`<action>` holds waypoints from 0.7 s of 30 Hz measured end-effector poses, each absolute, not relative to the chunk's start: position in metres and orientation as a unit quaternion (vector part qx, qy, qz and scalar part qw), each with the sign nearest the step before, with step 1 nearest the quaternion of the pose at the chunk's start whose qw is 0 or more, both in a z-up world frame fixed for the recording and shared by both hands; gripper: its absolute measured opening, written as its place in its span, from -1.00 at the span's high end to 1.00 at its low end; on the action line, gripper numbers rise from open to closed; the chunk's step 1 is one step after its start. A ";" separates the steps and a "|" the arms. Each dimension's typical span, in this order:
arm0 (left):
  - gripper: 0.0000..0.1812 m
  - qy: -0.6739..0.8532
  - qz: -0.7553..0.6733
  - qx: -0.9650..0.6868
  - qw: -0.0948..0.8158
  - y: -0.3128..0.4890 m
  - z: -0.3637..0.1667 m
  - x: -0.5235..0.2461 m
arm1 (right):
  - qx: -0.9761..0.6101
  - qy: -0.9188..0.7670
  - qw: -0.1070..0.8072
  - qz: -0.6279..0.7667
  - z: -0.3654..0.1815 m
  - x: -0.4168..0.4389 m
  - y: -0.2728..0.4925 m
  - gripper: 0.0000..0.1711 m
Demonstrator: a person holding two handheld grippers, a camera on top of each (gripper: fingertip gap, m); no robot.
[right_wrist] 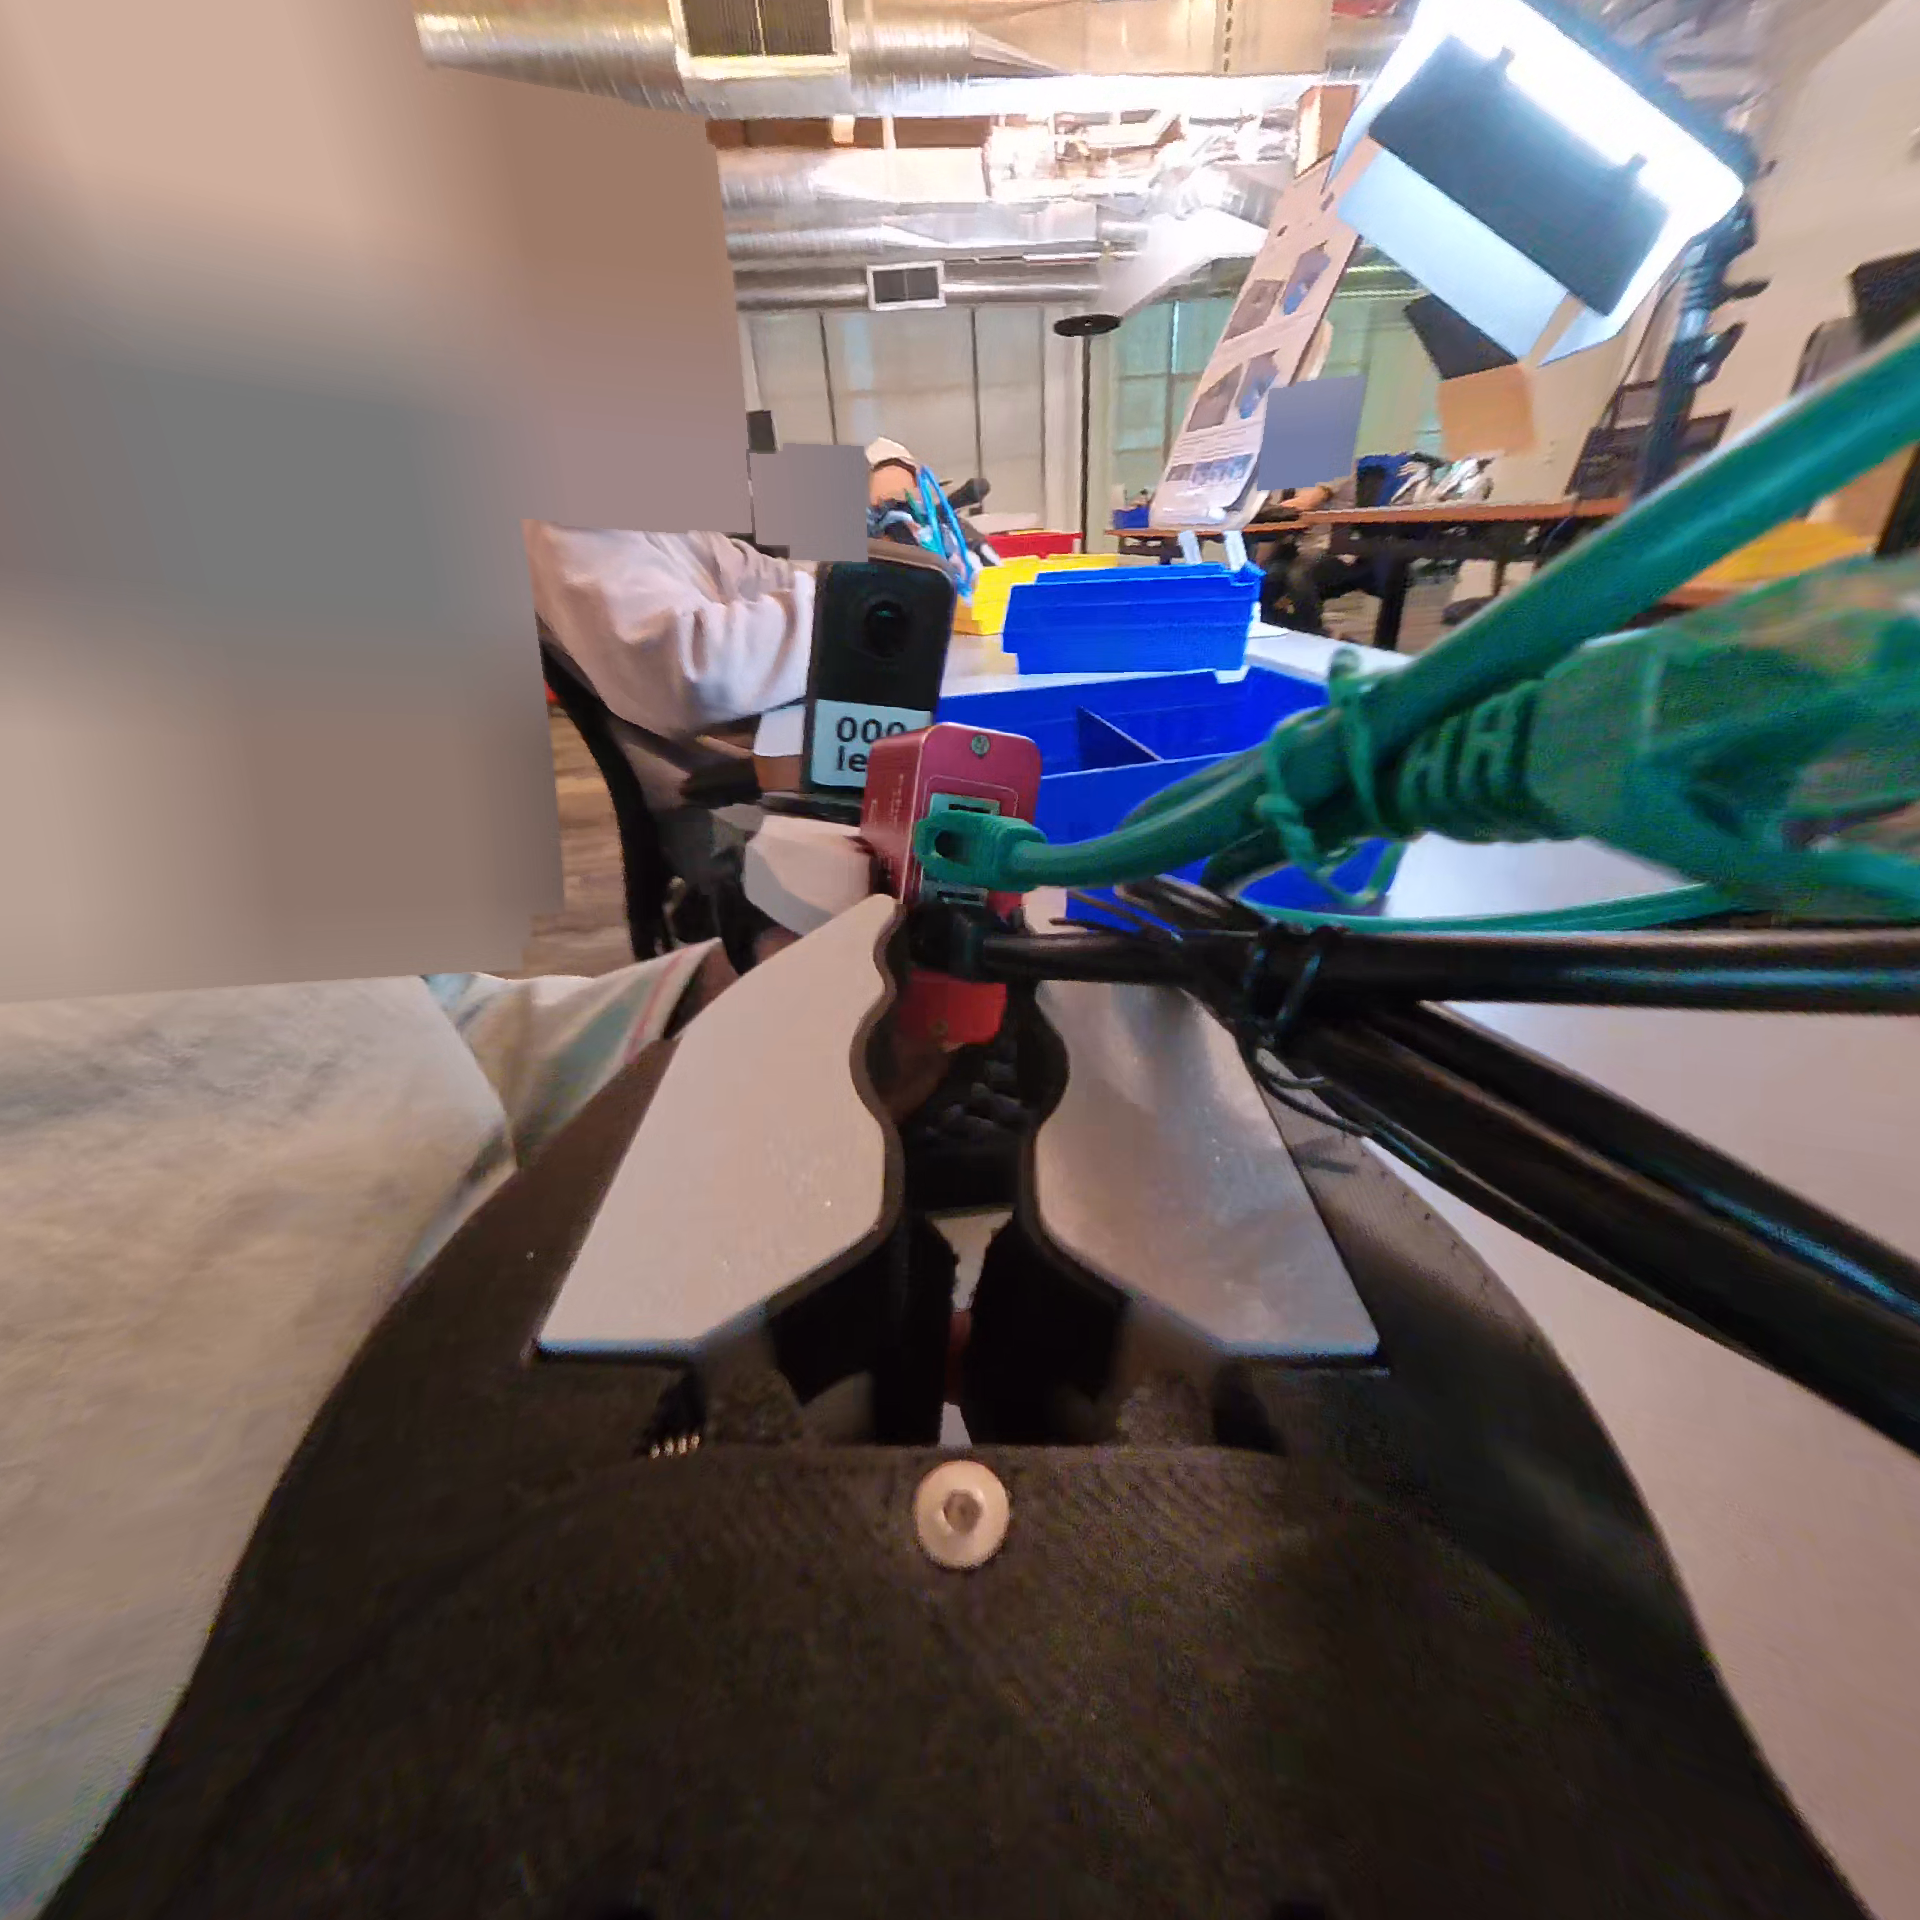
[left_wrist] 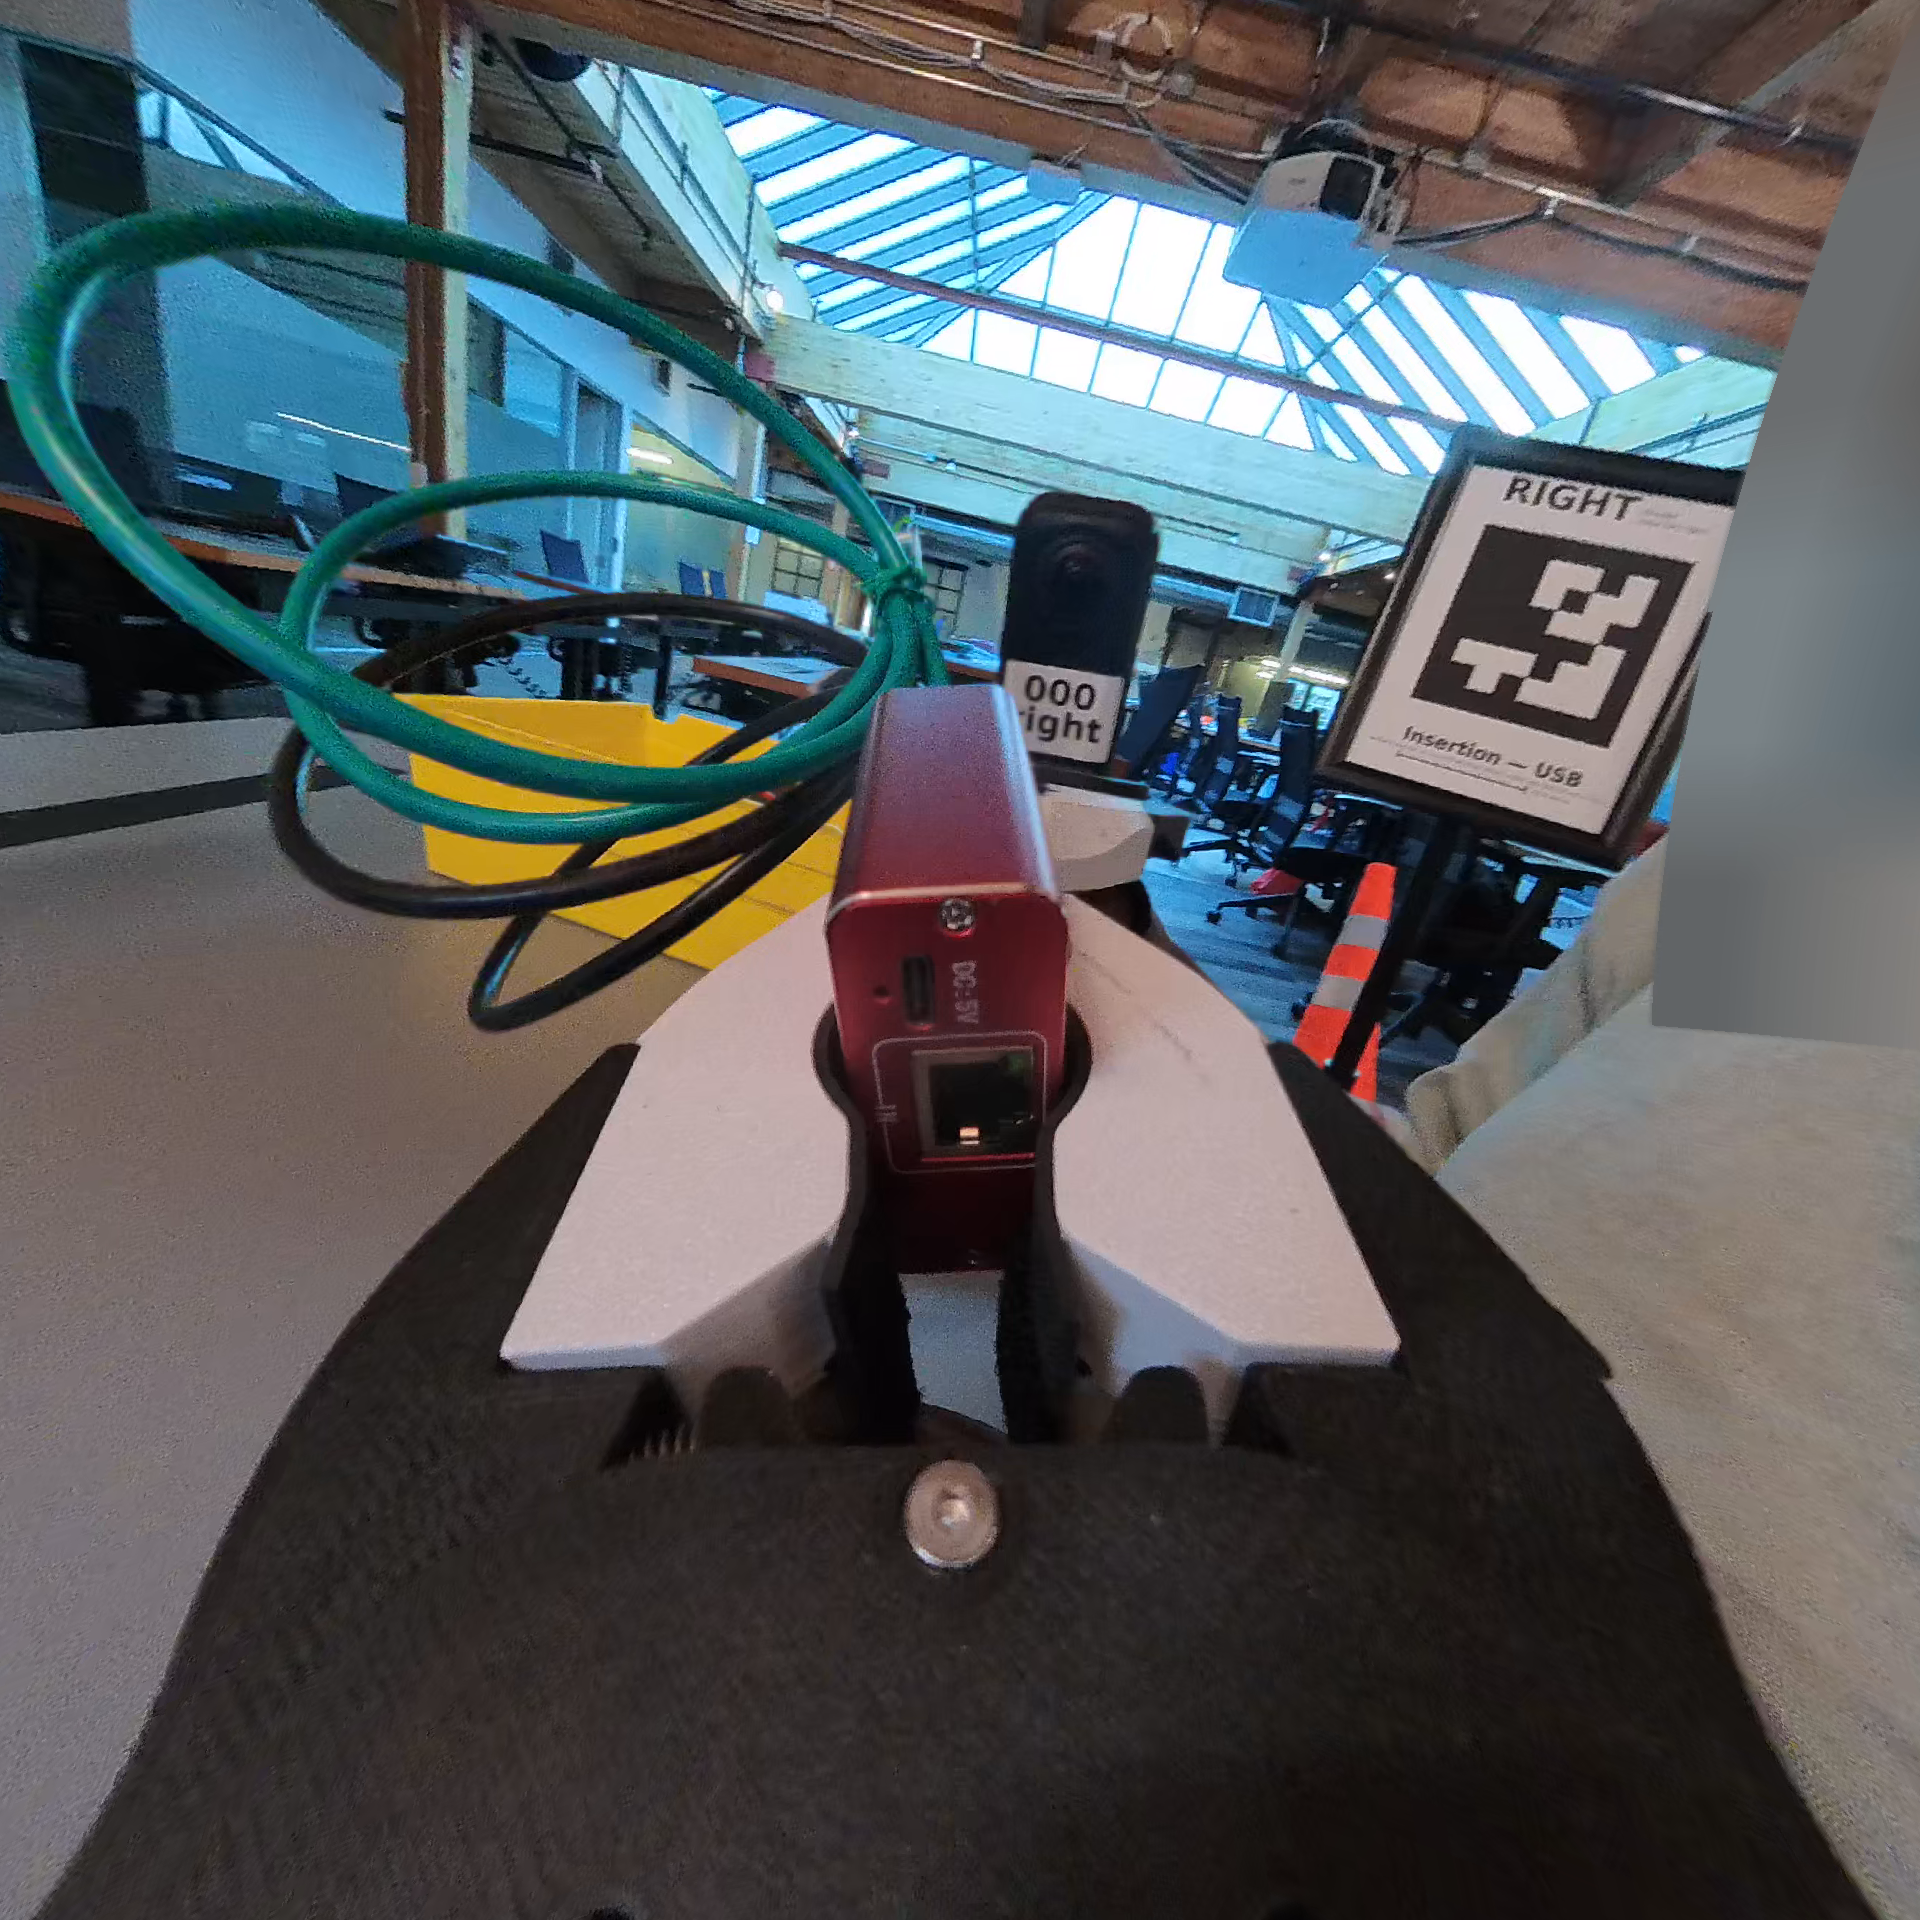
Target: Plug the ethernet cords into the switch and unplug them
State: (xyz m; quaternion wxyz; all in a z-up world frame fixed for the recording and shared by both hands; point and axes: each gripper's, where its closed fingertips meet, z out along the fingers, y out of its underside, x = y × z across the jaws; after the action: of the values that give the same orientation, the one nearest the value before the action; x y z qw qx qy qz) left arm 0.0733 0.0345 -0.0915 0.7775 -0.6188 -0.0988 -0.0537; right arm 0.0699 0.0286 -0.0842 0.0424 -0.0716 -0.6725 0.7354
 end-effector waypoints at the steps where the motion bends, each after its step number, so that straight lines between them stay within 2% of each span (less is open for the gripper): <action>1: 0.68 -0.101 -0.045 -0.619 0.777 0.035 -0.092 0.072 | -0.067 -0.674 0.059 0.734 -0.084 0.069 0.029 0.79; 10: 0.67 -0.113 0.005 -0.605 0.788 0.030 -0.086 0.064 | -0.063 -0.667 0.158 0.725 -0.078 0.063 0.025 0.76; 21: 0.66 -0.045 -0.027 -0.577 0.815 0.027 -0.071 0.086 | -0.045 -0.615 0.016 0.787 -0.066 0.084 0.023 0.84</action>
State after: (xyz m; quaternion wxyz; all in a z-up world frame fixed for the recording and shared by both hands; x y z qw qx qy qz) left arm 0.0861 0.0269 -0.0708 0.8150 -0.5771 -0.0451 -0.0268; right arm 0.0836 0.0226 -0.0656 0.0159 -0.0448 -0.6152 0.7870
